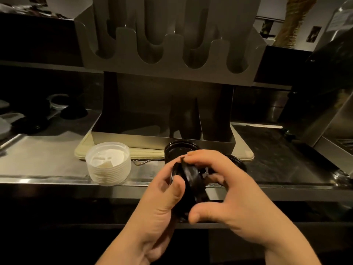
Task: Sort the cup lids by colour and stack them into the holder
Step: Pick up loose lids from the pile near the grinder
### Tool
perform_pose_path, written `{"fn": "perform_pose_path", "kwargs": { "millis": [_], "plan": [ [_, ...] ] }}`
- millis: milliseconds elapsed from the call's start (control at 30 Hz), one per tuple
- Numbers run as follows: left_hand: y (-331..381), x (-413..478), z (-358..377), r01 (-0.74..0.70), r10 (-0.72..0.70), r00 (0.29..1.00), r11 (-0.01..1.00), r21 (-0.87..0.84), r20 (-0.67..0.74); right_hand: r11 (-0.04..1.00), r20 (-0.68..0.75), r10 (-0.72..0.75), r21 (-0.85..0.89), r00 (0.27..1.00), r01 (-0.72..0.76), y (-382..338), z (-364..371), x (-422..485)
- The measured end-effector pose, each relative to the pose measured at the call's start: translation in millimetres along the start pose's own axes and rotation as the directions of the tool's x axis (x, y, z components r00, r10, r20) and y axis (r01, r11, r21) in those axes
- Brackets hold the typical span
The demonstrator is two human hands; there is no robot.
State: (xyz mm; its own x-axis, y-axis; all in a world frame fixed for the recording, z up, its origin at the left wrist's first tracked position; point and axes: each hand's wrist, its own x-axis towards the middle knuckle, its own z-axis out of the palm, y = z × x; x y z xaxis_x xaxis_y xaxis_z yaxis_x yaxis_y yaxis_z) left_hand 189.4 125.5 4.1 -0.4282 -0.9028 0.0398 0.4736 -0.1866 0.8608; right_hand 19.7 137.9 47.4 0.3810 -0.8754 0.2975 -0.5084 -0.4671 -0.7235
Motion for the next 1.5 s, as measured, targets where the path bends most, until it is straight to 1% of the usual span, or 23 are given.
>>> {"fn": "perform_pose_path", "kwargs": {
  "millis": [100,167,200,233,300,333,367,433,500,567,633,700,733,800,833,867,933,1033,1100,1200,1333,1433,1500],
  "plan": [
    [4,-1,1,0.138,-0.150,0.988,0.965,-0.222,-0.041,0.989,-0.156,0.033,0.145,0.987,-0.010,14,-6,-3],
    [5,1,-1,0.176,-0.202,0.978,0.930,-0.322,-0.048,0.977,-0.274,0.020,0.210,0.961,0.040,18,-8,-6],
    [6,2,-1,0.178,-0.204,0.978,0.922,-0.344,-0.042,0.975,-0.327,0.008,0.210,0.945,0.065,19,-9,-7],
    [7,3,1,0.174,-0.201,0.979,0.919,-0.355,-0.040,0.983,-0.378,-0.007,0.167,0.926,0.075,21,-10,-7],
    [7,6,4,0.169,-0.197,0.979,0.926,-0.338,-0.051,0.999,-0.458,-0.020,0.025,0.889,0.035,26,-12,-7],
    [6,8,6,0.180,-0.208,0.977,0.927,-0.329,-0.052,0.999,-0.458,-0.013,-0.034,0.889,-0.003,27,-14,-8],
    [5,9,8,0.191,-0.219,0.974,0.925,-0.330,-0.053,0.997,-0.421,0.013,-0.068,0.907,-0.046,28,-17,-10],
    [5,11,10,0.209,-0.241,0.969,0.914,-0.349,-0.050,0.988,-0.280,0.099,-0.089,0.955,-0.128,28,-26,-15],
    [5,13,10,0.220,-0.250,0.967,0.910,-0.351,-0.043,0.972,-0.175,0.147,-0.158,0.974,-0.175,29,-34,-19],
    [4,15,10,0.225,-0.255,0.966,0.910,-0.349,-0.043,0.959,-0.211,0.127,-0.223,0.969,-0.174,33,-35,-20],
    [3,16,12,0.223,-0.254,0.966,0.910,-0.349,-0.045,0.963,-0.308,0.098,-0.209,0.946,-0.168,42,-35,-21],
    [3,16,16,0.218,-0.250,0.967,0.915,-0.340,-0.052,0.973,-0.424,0.125,-0.125,0.897,-0.195,55,-37,-22],
    [3,16,17,0.203,-0.235,0.970,0.925,-0.322,-0.062,0.968,-0.501,0.174,-0.070,0.848,-0.239,63,-39,-22],
    [4,14,20,0.147,-0.178,0.980,0.949,-0.280,-0.089,0.936,-0.638,0.286,0.026,0.715,-0.352,81,-43,-22],
    [5,14,20,0.127,-0.158,0.983,0.956,-0.266,-0.096,0.916,-0.666,0.338,0.070,0.665,-0.396,89,-44,-21],
    [4,14,20,0.116,-0.146,0.984,0.961,-0.253,-0.101,0.897,-0.662,0.385,0.105,0.643,-0.430,95,-43,-20],
    [1,14,21,0.119,-0.150,0.983,0.961,-0.250,-0.109,0.868,-0.607,0.447,0.116,0.657,-0.483,102,-37,-17],
    [-5,16,23,0.151,-0.190,0.976,0.944,-0.293,-0.109,0.836,-0.541,0.480,0.045,0.690,-0.546,103,-26,-10],
    [-7,17,27,0.170,-0.215,0.970,0.934,-0.313,-0.112,0.835,-0.532,0.462,-0.008,0.710,-0.550,99,-22,-5],
    [-9,17,30,0.159,-0.205,0.972,0.936,-0.314,-0.118,0.822,-0.482,0.444,-0.115,0.755,-0.557,95,-17,1],
    [-10,17,31,0.121,-0.166,0.977,0.948,-0.296,-0.134,0.786,-0.426,0.492,-0.160,0.760,-0.598,100,-16,3],
    [-9,16,34,0.118,-0.165,0.976,0.950,-0.290,-0.144,0.750,-0.404,0.459,-0.301,0.791,-0.589,103,-15,5],
    [-9,16,35,0.138,-0.186,0.971,0.949,-0.282,-0.152,0.715,-0.394,0.466,-0.361,0.792,-0.599,103,-13,9]
  ]
}}
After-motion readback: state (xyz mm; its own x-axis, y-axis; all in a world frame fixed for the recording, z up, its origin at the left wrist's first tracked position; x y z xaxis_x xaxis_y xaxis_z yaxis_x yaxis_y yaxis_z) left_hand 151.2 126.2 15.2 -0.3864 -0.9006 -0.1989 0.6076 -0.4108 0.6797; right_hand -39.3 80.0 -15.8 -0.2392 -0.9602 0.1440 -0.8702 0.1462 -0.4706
